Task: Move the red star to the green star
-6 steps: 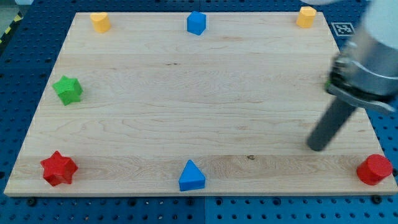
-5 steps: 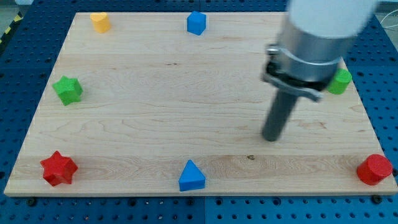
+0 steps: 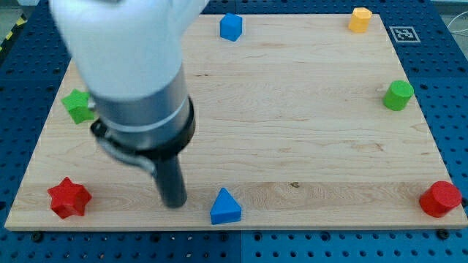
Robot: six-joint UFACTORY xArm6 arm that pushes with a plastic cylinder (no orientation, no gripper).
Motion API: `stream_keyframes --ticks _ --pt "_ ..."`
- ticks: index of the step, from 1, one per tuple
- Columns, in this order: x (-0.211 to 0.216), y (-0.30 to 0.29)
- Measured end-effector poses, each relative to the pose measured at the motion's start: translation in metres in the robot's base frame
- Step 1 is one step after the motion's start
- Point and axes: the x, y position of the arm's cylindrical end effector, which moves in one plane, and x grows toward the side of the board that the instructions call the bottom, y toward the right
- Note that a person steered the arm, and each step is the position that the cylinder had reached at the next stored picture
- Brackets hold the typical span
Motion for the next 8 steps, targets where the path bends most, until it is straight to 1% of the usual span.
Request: stream_keyframes --ticks 1,3,5,6,7,8 --pt "0.010 -0.007" --pt "0.009 -0.047" --pt "0.010 -0.156" --pt "0.009 -0.195" --pt "-0.001 -0.208" --pt "-0.026 -0.208"
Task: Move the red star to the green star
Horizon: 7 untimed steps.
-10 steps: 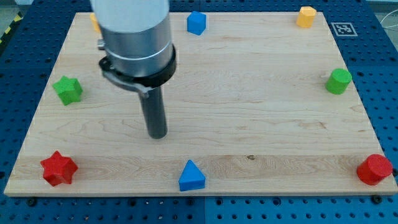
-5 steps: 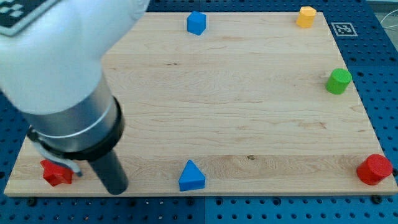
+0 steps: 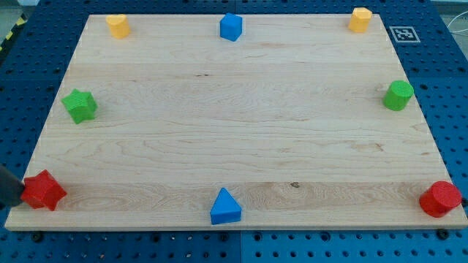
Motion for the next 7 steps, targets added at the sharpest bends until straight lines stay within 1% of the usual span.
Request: stream_keyframes --ticks 2,4,6,7 --pt "0.011 -0.008" --pt "0.026 0.026" --pt "0.035 0.032" --pt "0.034 0.051"
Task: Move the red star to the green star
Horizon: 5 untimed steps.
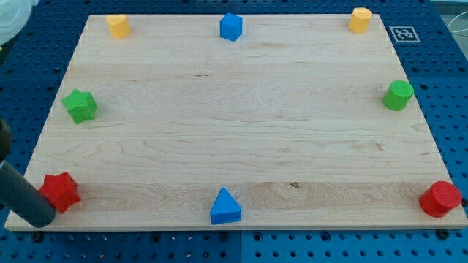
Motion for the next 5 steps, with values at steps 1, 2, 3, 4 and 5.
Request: stream_keyframes --ticks 1,2,3,4,5 --pt "-0.024 0.002" --pt "-0.055 -0.004" --pt "-0.051 0.003" --pt "-0.026 0.012" --pt "-0.038 0.013"
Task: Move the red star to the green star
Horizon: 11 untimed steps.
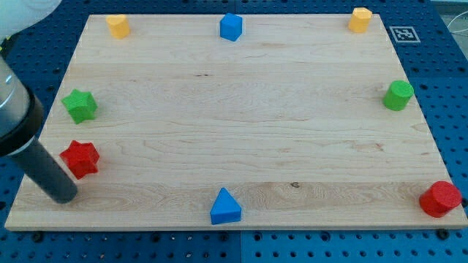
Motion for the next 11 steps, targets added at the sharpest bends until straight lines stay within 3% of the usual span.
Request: stream_keyframes --ticks 1,4,6,9,11 --pt "-0.027 -0.002" --pt "-0.036 0.022" --pt "-0.070 0.000" --pt "-0.070 0.068" --pt "-0.110 0.072"
